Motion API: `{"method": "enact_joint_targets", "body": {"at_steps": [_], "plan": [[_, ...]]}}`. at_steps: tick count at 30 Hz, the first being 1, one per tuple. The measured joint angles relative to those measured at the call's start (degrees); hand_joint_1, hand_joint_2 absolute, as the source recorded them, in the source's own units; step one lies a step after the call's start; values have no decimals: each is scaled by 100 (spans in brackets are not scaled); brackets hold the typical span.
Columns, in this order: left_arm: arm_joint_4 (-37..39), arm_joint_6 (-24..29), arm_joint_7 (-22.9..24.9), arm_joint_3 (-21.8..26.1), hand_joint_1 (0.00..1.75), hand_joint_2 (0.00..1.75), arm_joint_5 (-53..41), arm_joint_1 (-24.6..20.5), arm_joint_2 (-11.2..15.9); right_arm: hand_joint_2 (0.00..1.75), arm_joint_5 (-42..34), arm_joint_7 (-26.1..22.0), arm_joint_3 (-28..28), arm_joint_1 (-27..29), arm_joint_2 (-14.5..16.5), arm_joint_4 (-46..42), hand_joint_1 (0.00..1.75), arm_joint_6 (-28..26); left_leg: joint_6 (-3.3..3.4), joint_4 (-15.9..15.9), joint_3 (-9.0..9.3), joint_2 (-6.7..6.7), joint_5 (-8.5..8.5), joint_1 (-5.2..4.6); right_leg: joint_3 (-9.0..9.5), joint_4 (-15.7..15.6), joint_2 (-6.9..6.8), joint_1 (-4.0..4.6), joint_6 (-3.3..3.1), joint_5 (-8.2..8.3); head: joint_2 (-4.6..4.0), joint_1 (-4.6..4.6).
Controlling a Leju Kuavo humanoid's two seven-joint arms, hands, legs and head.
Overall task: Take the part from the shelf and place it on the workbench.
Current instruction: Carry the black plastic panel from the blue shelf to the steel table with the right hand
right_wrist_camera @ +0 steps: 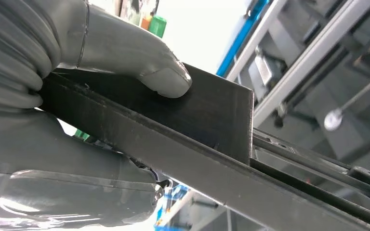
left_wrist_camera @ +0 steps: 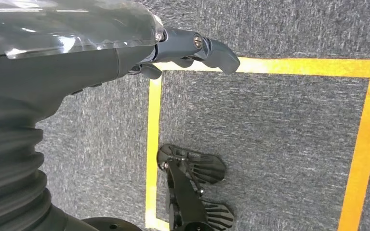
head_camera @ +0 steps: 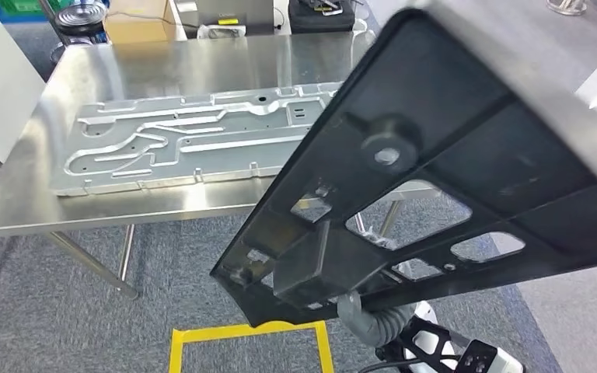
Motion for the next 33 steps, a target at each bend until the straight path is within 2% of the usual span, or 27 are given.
{"method": "enact_joint_targets", "body": {"at_steps": [1,3,4,5,7,8,9,10,12,13,14,16,18,19,20,21,23,24,25,26,27,28,29,30,33], "plan": [[0,0,8,0,0,175,-3,-7,0,175,-29,1,-33,-22,3,10,175,13,-31,-18,14,4,-16,-5,12,-36,2,6,-17,-29,0,0],[-1,-1,14,1,0,175,-5,-21,15,175,-56,1,-84,-49,10,22,175,34,-83,-15,53,18,-68,-11,83,-108,6,-36,-62,-47,0,-2],[-1,-2,15,1,0,175,-9,-30,22,175,-68,1,-103,-65,17,28,175,45,-106,118,14,22,-142,-13,141,-158,-1,-58,-87,-57,0,-4],[-1,-3,18,1,0,175,-12,-39,30,175,-84,1,-117,-81,25,36,175,56,-130,374,-99,24,-259,-10,203,-198,-10,-79,-110,-72,0,-6],[0,-5,28,0,0,175,-19,-40,33,175,-132,0,-131,-113,33,66,175,69,-173,1167,-554,26,-537,12,283,-216,-21,-71,-141,-130,0,-8],[0,-5,37,0,0,175,-20,-35,36,175,-154,0,-136,-120,34,85,175,71,-192,1491,-785,27,-595,21,316,-214,-19,-68,-145,-164,0,-8],[0,-7,48,1,0,175,-22,-28,39,175,-174,0,-140,-123,34,106,175,72,-205,1632,-940,27,-536,28,358,-212,-15,-67,-144,-201,0,-8],[0,-10,59,1,0,175,-25,-23,43,175,-191,1,-143,-128,34,127,175,71,-209,1524,-976,28,-344,33,413,-210,-11,-66,-139,-244,0,-8],[0,-16,76,1,0,175,-29,-19,54,175,-213,1,-153,-146,40,161,175,67,-186,792,-767,30,223,34,540,-205,-6,-65,-114,-346,0,-8],[0,-17,79,0,0,175,-30,-19,60,175,-219,1,-159,-158,46,175,175,64,-167,425,-632,32,419,23,580,-193,-2,-55,-93,-392,0,-7],[0,-17,83,0,0,175,-32,-23,64,175,-221,1,-164,-169,52,187,175,62,-140,186,-545,34,508,11,594,-186,2,-46,-69,-426,0,-7],[0,-17,87,0,0,175,-36,-24,72,175,-223,1,-171,-184,61,205,175,56,-89,51,-506,32,473,-14,585,-189,9,-36,-16,-461,0,-7],[0,-17,92,1,0,175,-46,-20,78,175,-223,0,-171,-202,65,215,175,47,-32,0,-474,25,444,8,601,-186,7,-37,44,-508,0,-7],[0,-18,95,1,0,175,-52,-21,78,175,-226,-1,-171,-222,66,220,175,41,-2,-30,-438,25,433,24,569,-87,6,-38,71,-572,0,-7],[0,-20,97,1,0,175,-58,-27,78,175,-231,-1,-171,-249,67,225,175,33,26,-59,-395,25,419,41,462,142,6,-42,97,-683,0,-7],[0,-22,98,0,0,175,-63,-33,77,175,-238,-1,-171,-274,67,233,175,19,48,-71,-360,27,395,45,273,493,6,-58,116,-827,0,-6],[0,-30,99,0,0,175,-65,-42,78,175,-258,-1,-171,-307,67,258,175,-12,69,-71,-294,28,331,45,-238,1296,3,-85,147,-1061,0,-6],[0,-33,99,1,0,175,-66,-41,78,175,-272,-1,-171,-311,67,275,175,-26,68,-70,-249,25,294,45,-419,1507,2,-99,158,-1034,0,-6],[0,-34,99,1,0,175,-66,-40,78,175,-294,-1,-170,-318,67,292,175,-41,62,-68,-194,19,253,45,-500,1505,0,-111,162,-888,0,-6],[0,-35,97,1,0,175,-67,-39,78,175,-319,-1,-170,-332,67,307,175,-60,51,-67,-123,11,205,46,-454,1246,-5,-121,158,-616,0,-6],[0,-35,95,1,0,175,-68,-38,77,175,-344,-1,-169,-350,67,316,175,-87,33,-67,-60,5,152,46,-330,834,-11,-126,146,-310,0,-6],[0,-34,91,1,0,175,-70,-42,77,175,-366,-1,-168,-370,67,324,175,-121,5,-61,-8,0,101,36,-197,459,-16,-117,125,-92,0,-6],[0,-34,89,0,0,175,-71,-47,78,175,-380,-1,-167,-387,67,326,175,-151,-28,-56,22,-3,58,32,-86,158,-17,-103,99,36,0,-6],[0,-33,88,0,0,175,-72,-52,78,175,-390,-1,-165,-396,66,327,175,-181,-62,-55,29,-3,28,28,-38,15,-14,-84,72,53,0,-5],[-1,-26,85,-1,0,175,-77,-66,80,175,-404,-1,-161,-402,62,324,175,-237,-162,-77,79,12,-39,33,19,-63,11,-75,-21,-34,0,-5]]}}
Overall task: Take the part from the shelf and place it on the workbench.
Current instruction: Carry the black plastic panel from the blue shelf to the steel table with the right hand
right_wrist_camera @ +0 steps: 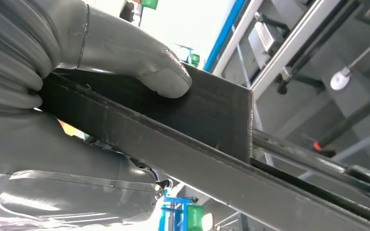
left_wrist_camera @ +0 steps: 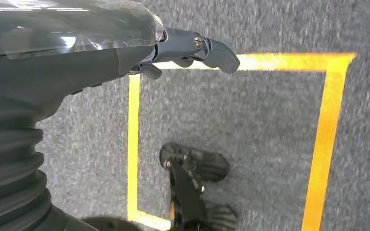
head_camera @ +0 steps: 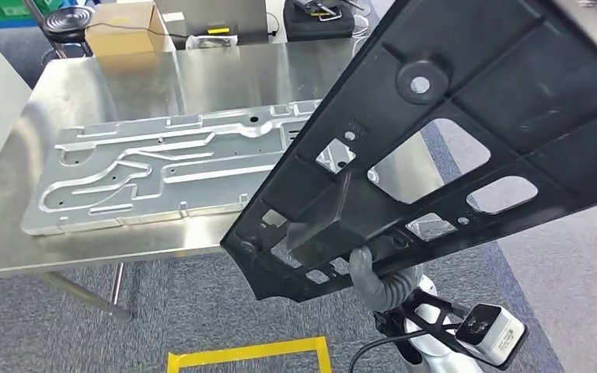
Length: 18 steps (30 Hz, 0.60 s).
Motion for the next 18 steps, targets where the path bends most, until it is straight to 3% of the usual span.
{"method": "enact_joint_targets", "body": {"at_steps": [2,3,5,6,7,9,11,13,16,18], "plan": [[0,2,-3,-1,0,175,-7,-12,0,175,2,0,0,-12,2,-8,175,-18,-54,277,-86,10,-152,8,110,-65,-6,-22,-73,-40,0,-1],[1,2,-3,-2,0,175,-9,-13,0,175,6,0,1,-10,2,-10,175,-28,-71,597,-249,13,-281,16,161,-83,-13,-21,-103,-64,0,-1],[1,2,0,-1,0,175,-10,-3,4,175,40,0,2,33,4,-9,175,-62,-97,1409,-747,14,-522,19,235,-88,-19,-3,-143,-131,0,-2],[1,2,2,-1,0,175,-7,9,5,175,73,0,6,74,4,-9,175,-79,-102,1641,-939,14,-513,19,278,-88,-15,6,-150,-168,0,-2],[1,2,3,0,0,175,-2,22,4,175,116,0,14,119,4,-10,175,-91,-100,1669,-1038,14,-388,18,329,-87,-9,14,-152,-208,0,-2],[1,9,4,1,0,175,21,36,2,175,213,0,36,184,6,-11,175,-92,-57,1045,-897,15,169,13,455,-87,2,26,-142,-297,0,-1],[1,30,1,3,0,175,54,32,2,175,289,1,48,199,8,-10,175,-92,9,367,-650,16,524,-17,533,-75,13,50,-108,-375,0,-1],[1,64,-7,5,0,175,77,23,5,175,333,7,39,186,9,-1,175,-141,57,157,-571,14,515,-47,529,-69,22,58,-57,-409,0,-1],[1,87,-28,9,0,175,86,22,-2,175,372,11,-64,68,9,96,175,-197,125,50,-535,13,501,-8,494,1,14,51,33,-489,0,-1],[1,89,-49,11,0,175,85,13,-19,175,532,15,-244,-162,18,358,175,-201,166,0,-497,24,503,24,244,491,3,31,93,-736,0,0]]}}
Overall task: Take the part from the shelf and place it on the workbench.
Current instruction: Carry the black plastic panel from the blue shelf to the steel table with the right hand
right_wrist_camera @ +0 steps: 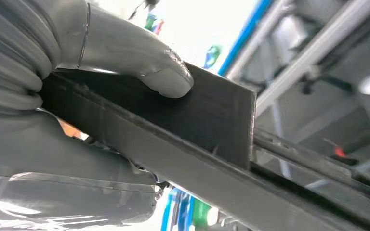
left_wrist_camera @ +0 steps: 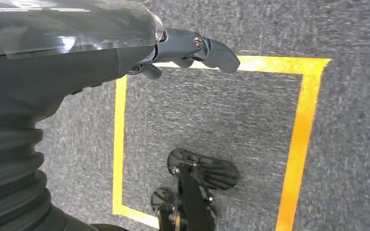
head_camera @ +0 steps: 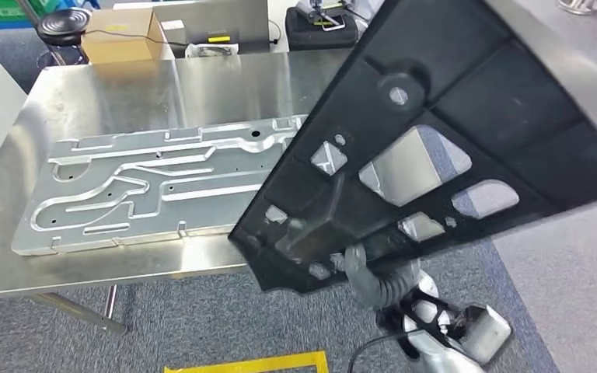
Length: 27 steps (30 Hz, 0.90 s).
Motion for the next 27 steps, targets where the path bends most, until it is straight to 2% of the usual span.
{"method": "enact_joint_targets", "body": {"at_steps": [2,3,4,5,6,7,8,9,13,15,17,18,19,20,22,23,24,26,27], "plan": [[0,-4,-26,3,0,175,-11,-14,-20,175,478,50,-257,-387,32,541,175,-206,19,-1,7,9,-12,2,-475,798,-4,-42,50,-280,0,0],[0,-19,-39,4,0,175,-29,-19,-28,175,815,103,-387,-666,50,906,175,-427,18,4,9,13,-17,4,-665,1059,-7,-69,73,-300,0,-1],[0,-42,-55,3,0,175,-51,-26,-33,175,1156,169,-513,-1015,61,1327,175,-684,10,14,10,14,-23,7,-757,1113,-14,-97,95,-199,0,0],[0,-73,-71,1,0,175,-74,-31,-37,175,1432,235,-632,-1406,66,1762,175,-919,-2,32,14,13,-33,15,-730,932,-21,-123,114,8,0,1],[0,-108,-88,-2,0,175,-98,-35,-40,175,1662,309,-739,-1834,69,2220,175,-1124,-23,61,17,7,-50,25,-608,570,-28,-148,131,278,0,1],[0,-137,-108,-4,0,175,-114,-41,-40,175,1851,380,-814,-2288,74,2702,175,-1280,-53,101,8,0,-73,23,-461,187,-28,-157,142,482,0,1],[0,-161,-126,-6,0,175,-128,-46,-39,175,2034,453,-858,-2733,89,3172,175,-1398,-88,138,-8,-7,-92,17,-350,-110,-23,-159,134,612,0,1],[0,-176,-142,-8,0,175,-140,-51,-37,175,2218,523,-873,-3141,106,3615,175,-1507,-125,165,-26,-13,-104,10,-289,-289,-19,-152,114,665,0,0],[0,-189,-162,-14,0,175,-172,-46,-35,175,2646,695,-863,-4132,265,4840,175,-1749,-259,221,-70,-15,-152,33,-276,-371,-22,-129,-49,661,0,-1],[0,-190,-162,-16,0,175,-185,-52,-36,175,2734,738,-851,-4392,368,5183,175,-1805,-296,664,-272,-6,-393,39,-250,-396,-32,-128,-115,661,0,-1],[0,-190,-162,-17,0,175,-191,-50,-35,175,2972,834,-792,-4574,457,5469,175,-1884,-304,1429,-657,-3,-699,37,-234,-397,-32,-97,-154,642,0,-1],[0,-190,-162,-19,0,175,-196,-43,-35,175,3214,936,-716,-4666,517,5639,175,-1928,-299,1717,-825,-3,-760,35,-224,-396,-23,-79,-169,633,0,-1],[0,-190,-162,-21,0,175,-204,-38,-36,175,3468,1041,-622,-4761,579,5808,175,-1962,-285,1836,-918,-4,-726,33,-212,-395,-10,-61,-184,622,0,-1],[1,-190,-162,-25,0,175,-216,-37,-36,175,3756,1150,-495,-4867,666,5998,175,-1979,-259,1716,-900,-4,-572,28,-191,-394,10,-42,-196,609,0,-1],[1,-197,-173,-35,0,175,-249,-53,-32,175,4223,1307,-227,-5058,871,6344,175,-1905,-166,957,-594,-1,-120,-5,-130,-398,41,-11,-208,571,0,-1],[1,-210,-187,-44,0,175,-273,-67,-29,175,4434,1379,-79,-5151,991,6535,175,-1812,-121,580,-427,2,46,-29,-106,-401,52,5,-201,553,0,-1],[1,-229,-205,-54,0,175,-296,-83,-27,175,4620,1452,72,-5222,1105,6725,175,-1682,-91,329,-309,6,113,-51,-94,-407,55,11,-185,541,0,-1],[2,-269,-238,-73,0,175,-338,-112,-28,175,4963,1574,393,-5280,1308,7086,175,-1452,-78,181,-233,3,95,-73,-91,-432,52,15,-138,541,0,-1],[2,-285,-245,-82,0,175,-353,-124,-33,175,5095,1615,552,-5260,1399,7232,175,-1389,-70,130,-207,2,96,-53,-84,-445,44,22,-110,531,0,-1]]}}
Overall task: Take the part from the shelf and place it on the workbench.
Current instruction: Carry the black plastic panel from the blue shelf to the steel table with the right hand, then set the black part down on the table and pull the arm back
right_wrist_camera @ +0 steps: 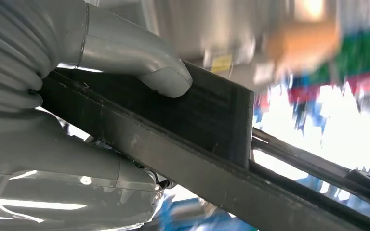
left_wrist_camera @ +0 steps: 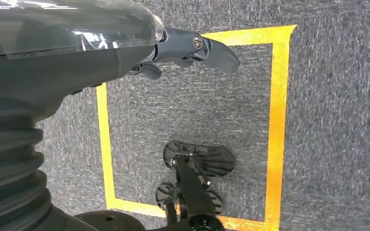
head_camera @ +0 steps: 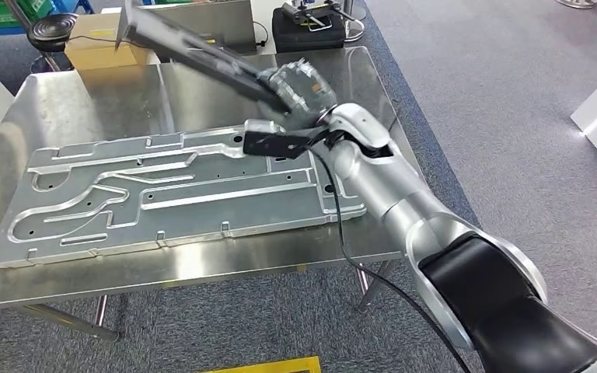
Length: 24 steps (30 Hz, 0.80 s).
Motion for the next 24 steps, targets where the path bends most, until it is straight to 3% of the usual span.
{"method": "enact_joint_targets", "body": {"at_steps": [2,3,5,6,7,8,10,12,14,17,19,21,22,23,24], "plan": [[0,-19,-4,-19,0,175,-21,-18,-11,175,141,29,234,51,133,227,175,26,30,-91,52,-5,29,40,-40,125,-15,11,54,-108,0,1],[0,-26,-4,-31,0,175,-27,-26,-18,175,168,32,317,58,187,325,175,25,48,-131,77,-3,40,61,-151,368,-20,10,79,-243,0,1],[0,-33,-4,-49,0,175,-32,-37,-25,175,180,32,433,57,250,497,175,32,72,-138,88,-6,33,60,-551,1129,-24,-17,117,-564,0,1],[0,-36,-4,-57,0,175,-33,-35,-26,175,183,32,491,63,275,578,175,55,77,-133,90,-11,25,59,-750,1460,-28,-34,135,-648,0,1],[0,-39,-4,-66,0,175,-34,-31,-29,175,188,33,537,69,288,647,175,97,77,-127,93,-17,16,59,-866,1606,-33,-49,148,-625,0,1],[0,-49,-5,-76,0,175,-34,-26,-31,175,207,41,583,71,298,710,175,170,71,-116,99,-26,4,59,-864,1506,-39,-61,151,-480,0,1],[0,-73,-13,-93,0,175,-36,-22,-40,175,303,88,691,69,338,818,175,377,38,-84,117,-39,-32,59,-579,760,-49,-70,129,-22,0,2],[0,-92,-26,-99,0,175,-36,-29,-48,175,429,185,831,79,421,913,175,576,-14,-51,115,-33,-70,42,-304,124,-49,-49,86,244,0,1],[1,-119,-41,-104,0,175,-33,-43,-51,175,500,325,958,115,519,1011,175,735,-74,-50,111,-21,-80,31,-250,-4,-44,-17,37,261,0,0],[4,-188,-68,-114,0,175,-26,-53,-62,175,538,589,1076,177,628,1166,175,1019,-160,73,71,-15,-192,49,-204,-86,-63,-48,-60,292,0,0],[9,-214,-77,-118,0,175,-24,-54,-73,175,559,684,1140,214,684,1251,175,1107,-208,606,-153,-10,-496,66,-178,-119,-80,-64,-100,304,0,0],[11,-221,-78,-119,0,175,-22,-53,-76,175,574,712,1184,270,719,1321,175,1128,-249,1356,-507,-9,-800,80,-176,-117,-81,-59,-109,302,0,0],[12,-227,-79,-119,0,175,-22,-51,-76,175,588,726,1200,294,730,1351,175,1148,-261,1535,-603,-8,-821,84,-175,-114,-80,-58,-108,299,0,0],[13,-236,-81,-119,0,175,-22,-50,-76,175,610,751,1221,312,738,1382,175,1176,-269,1519,-606,-8,-743,89,-173,-109,-79,-59,-104,295,0,0],[13,-244,-86,-120,0,175,-22,-51,-75,175,636,782,1245,319,744,1407,175,1213,-269,1232,-475,-6,-557,96,-169,-99,-77,-62,-93,287,0,0]]}}
